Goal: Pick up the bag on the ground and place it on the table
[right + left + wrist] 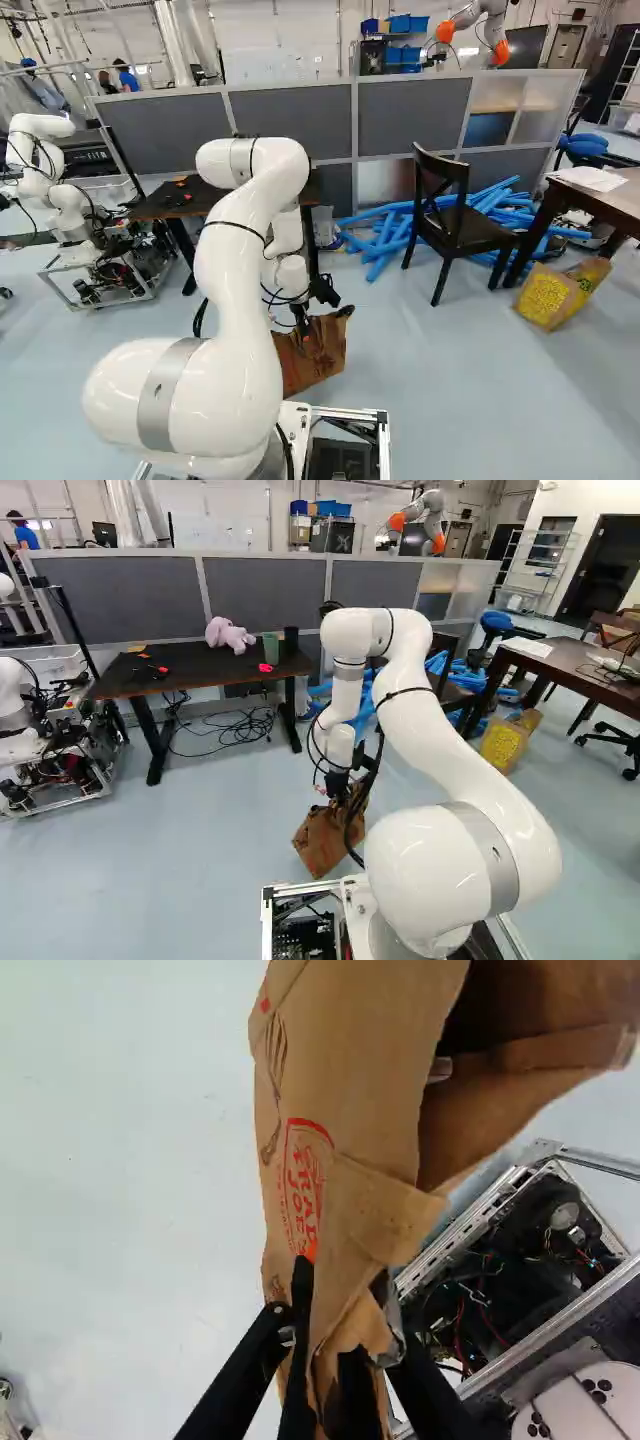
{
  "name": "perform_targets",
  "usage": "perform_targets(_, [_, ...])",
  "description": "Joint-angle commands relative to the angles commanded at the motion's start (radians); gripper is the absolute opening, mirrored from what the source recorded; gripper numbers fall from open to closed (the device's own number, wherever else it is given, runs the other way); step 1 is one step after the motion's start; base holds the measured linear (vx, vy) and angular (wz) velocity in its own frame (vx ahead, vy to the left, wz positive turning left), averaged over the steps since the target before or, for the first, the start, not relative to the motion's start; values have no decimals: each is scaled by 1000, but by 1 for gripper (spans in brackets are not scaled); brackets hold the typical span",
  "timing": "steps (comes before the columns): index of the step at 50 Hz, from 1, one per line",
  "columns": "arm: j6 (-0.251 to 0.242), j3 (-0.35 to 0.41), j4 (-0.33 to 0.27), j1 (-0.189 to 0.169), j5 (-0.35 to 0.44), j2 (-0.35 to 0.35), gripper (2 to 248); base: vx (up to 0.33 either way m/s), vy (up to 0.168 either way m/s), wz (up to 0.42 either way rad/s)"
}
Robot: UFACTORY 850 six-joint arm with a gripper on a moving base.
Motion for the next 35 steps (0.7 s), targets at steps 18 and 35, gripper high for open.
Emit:
perform_targets(18, [0, 116, 0, -11, 88, 86, 21, 0, 0, 0])
perform_targets(35, [0, 224, 0, -29, 163, 171, 21, 0, 0, 0])
